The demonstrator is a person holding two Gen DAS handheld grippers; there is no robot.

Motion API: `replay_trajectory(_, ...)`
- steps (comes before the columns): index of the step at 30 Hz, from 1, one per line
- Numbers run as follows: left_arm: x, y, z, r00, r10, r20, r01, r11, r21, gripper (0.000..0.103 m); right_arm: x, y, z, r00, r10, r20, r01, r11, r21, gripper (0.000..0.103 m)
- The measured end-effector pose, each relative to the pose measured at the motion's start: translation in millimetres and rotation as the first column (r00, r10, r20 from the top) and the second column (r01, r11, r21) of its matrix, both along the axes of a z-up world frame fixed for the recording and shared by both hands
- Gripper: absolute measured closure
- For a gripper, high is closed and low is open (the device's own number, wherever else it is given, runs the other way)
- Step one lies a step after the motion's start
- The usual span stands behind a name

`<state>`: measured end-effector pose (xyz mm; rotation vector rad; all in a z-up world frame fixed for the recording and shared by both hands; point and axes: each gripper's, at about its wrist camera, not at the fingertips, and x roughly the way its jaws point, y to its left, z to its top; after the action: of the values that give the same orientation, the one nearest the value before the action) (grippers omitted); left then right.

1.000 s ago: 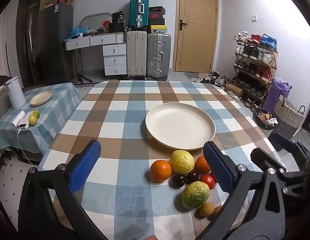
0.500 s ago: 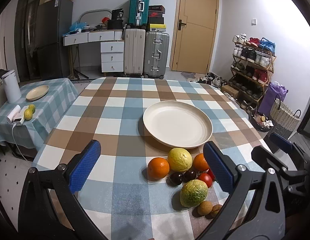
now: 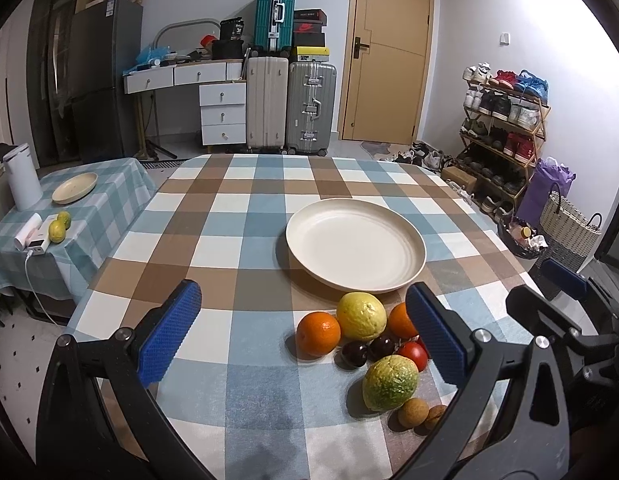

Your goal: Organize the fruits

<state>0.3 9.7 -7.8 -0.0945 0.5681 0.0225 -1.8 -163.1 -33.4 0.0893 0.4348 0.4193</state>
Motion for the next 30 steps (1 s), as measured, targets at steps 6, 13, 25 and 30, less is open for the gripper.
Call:
replay_trajectory(6, -0.1, 2.2, -1.5, 1.000, 0.001, -0.003, -0.001, 1.000, 0.005, 0.001, 0.1, 0.9, 0.2, 1.000, 0.000, 0.000, 0.000, 1.000, 0.000, 0.000)
replay_trajectory(13, -2.5, 6.7, -4.0, 1.000, 0.009, -0.011, -0.008, 1.000, 0.025, 0.001, 0.0, -0.1, 0.5, 1.000, 0.018, 0.000, -0.018, 1.000, 0.011, 0.000)
replay_trajectory(25, -2.7, 8.5, -3.4, 1.000, 0.004, -0.013, -0.004, 1.000, 0.020, 0.001, 0.3, 0.1, 0.1, 0.999, 0.033, -0.001, -0.033, 0.999, 0.012, 0.000)
replay_trajectory(30, -3.2, 10.2, -4.1, 1.000, 0.006, -0.011, -0.006, 1.000, 0.007, 0.001, 1.5, 0.3, -1.1, 0.999, 0.041, -0.007, -0.041, 0.999, 0.017, 0.000)
